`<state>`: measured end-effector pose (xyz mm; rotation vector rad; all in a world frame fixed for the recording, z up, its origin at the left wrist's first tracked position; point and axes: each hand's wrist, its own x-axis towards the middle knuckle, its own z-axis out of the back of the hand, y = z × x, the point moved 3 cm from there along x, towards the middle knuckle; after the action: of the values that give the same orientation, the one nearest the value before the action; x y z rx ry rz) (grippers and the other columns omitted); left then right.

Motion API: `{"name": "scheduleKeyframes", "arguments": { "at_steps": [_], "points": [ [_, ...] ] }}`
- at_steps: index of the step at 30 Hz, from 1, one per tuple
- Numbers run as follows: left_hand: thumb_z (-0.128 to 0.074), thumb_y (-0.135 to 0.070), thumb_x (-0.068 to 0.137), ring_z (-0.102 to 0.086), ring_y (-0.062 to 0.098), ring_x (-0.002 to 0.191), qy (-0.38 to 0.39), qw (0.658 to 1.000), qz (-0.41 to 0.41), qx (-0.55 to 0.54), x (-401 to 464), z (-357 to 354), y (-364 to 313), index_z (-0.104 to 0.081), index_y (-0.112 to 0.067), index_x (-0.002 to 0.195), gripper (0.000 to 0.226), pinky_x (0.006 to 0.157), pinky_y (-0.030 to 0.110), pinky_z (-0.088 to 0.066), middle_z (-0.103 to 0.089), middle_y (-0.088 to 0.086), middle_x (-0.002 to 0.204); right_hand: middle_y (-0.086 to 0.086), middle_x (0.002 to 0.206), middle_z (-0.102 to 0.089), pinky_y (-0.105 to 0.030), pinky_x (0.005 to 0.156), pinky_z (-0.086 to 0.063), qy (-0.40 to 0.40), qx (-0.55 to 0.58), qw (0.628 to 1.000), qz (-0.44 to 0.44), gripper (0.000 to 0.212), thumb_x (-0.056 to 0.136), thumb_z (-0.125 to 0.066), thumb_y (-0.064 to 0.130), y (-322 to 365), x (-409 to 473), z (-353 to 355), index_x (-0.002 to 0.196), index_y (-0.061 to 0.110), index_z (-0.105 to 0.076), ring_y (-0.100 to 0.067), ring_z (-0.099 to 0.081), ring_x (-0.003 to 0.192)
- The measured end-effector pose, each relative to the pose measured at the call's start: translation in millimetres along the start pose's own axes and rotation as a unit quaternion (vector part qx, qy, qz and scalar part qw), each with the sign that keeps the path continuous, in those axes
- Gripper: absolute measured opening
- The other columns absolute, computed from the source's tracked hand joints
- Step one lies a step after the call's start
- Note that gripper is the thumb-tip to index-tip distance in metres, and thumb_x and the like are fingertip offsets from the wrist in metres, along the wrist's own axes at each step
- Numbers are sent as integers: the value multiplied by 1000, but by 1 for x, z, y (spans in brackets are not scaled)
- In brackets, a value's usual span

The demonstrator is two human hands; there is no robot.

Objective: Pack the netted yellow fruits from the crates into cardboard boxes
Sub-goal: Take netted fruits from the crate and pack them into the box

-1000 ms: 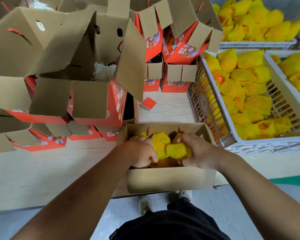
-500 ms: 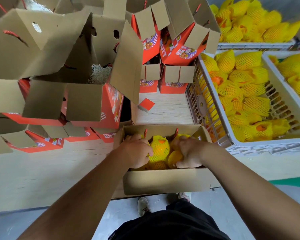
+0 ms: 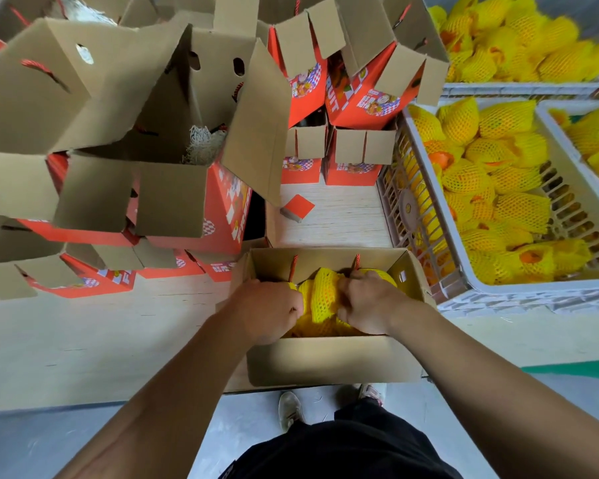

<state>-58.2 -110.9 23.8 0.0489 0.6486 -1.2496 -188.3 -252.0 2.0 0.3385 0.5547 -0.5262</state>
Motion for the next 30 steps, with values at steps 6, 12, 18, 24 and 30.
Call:
{"name": "scheduleKeyframes", "arguments": {
  "at_steps": [6,12,18,24,30],
  "points": [
    [-46,-35,106,-63,18,91,28,998,53,26,-1,-11,-5,-69,-23,103,26,83,36,-52,-68,1,97,-5,124,-55,-36,102,-44,-40,123,991,42,25,95,-60,33,-9,-22,-2,118,23,-58,-30,-50,123],
    [-53,-27,105,-51,30,131,-8,950,46,308,24,-4,4,-50,-22,142,37,115,41,-37,-55,8,142,-10,146,-36,-44,107,-43,-99,-12,993,66,69,90,-68,26,2,-7,1,150,22,-35,-35,-40,131],
    [-57,-31,102,-59,27,121,34,945,34,323,33,0,6,-61,-26,130,29,110,41,-40,-66,3,129,-12,147,-31,-45,109,-40,-94,-47,992,69,73,93,-64,31,-1,6,-8,156,28,-28,-37,-37,132],
    [-57,-30,101,-64,25,115,53,976,61,202,33,-24,6,-49,-32,144,43,103,37,-50,-64,1,128,-12,147,-30,-46,109,-40,-99,-52,991,72,74,91,-63,37,1,11,-14,155,29,-26,-38,-35,132],
    [-70,-39,90,-62,26,114,-9,994,84,66,33,-10,8,-39,-29,145,64,95,37,-56,-54,2,136,-8,138,-40,-38,111,-38,-126,69,987,72,67,88,-65,37,-4,8,-5,150,28,-42,-33,-39,129]
  ]
}}
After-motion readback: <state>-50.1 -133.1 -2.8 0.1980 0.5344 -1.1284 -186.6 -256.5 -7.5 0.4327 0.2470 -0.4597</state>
